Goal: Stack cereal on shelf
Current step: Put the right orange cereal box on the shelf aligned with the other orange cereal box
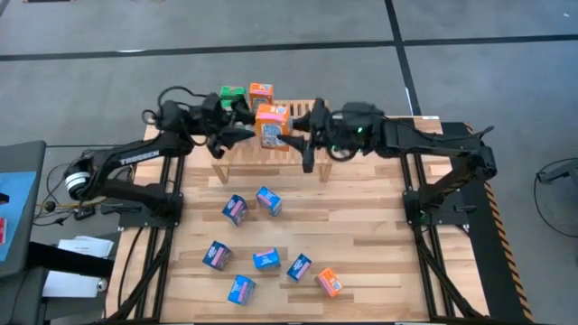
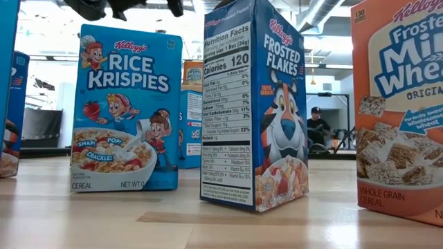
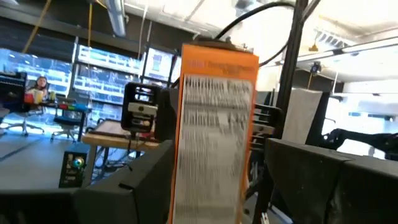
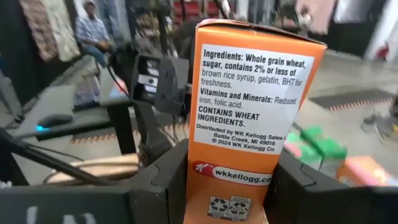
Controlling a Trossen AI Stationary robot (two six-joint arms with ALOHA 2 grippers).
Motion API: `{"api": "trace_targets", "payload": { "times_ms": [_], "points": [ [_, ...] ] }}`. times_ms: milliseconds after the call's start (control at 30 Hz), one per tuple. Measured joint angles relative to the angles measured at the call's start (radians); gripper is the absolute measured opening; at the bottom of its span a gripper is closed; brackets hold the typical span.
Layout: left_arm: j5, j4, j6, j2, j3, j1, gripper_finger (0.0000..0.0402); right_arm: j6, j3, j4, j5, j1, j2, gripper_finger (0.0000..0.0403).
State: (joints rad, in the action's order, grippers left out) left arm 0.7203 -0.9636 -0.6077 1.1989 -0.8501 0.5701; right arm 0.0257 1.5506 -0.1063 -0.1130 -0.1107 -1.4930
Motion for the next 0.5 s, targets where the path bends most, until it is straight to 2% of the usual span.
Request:
{"api": "trace_targets", "payload": {
  "times_ms": [133,233,500],
  "points": [
    [-0.003,0.052,0.003,-0.092,0.000,0.029,0.0238,-0.032,0.000,0.041,0.141,-0.091,0.018,0.0178],
    [-0.054,0.103,0.056,-0.147,0.000,0.042,0.0234,-0.058,0.000,0.063,0.234,-0.179,0.012,0.0178],
    [-0.204,0.294,0.162,-0.240,0.000,0.083,0.0229,-0.065,-0.048,0.284,0.533,-0.324,-0.144,0.0178]
  ]
}}
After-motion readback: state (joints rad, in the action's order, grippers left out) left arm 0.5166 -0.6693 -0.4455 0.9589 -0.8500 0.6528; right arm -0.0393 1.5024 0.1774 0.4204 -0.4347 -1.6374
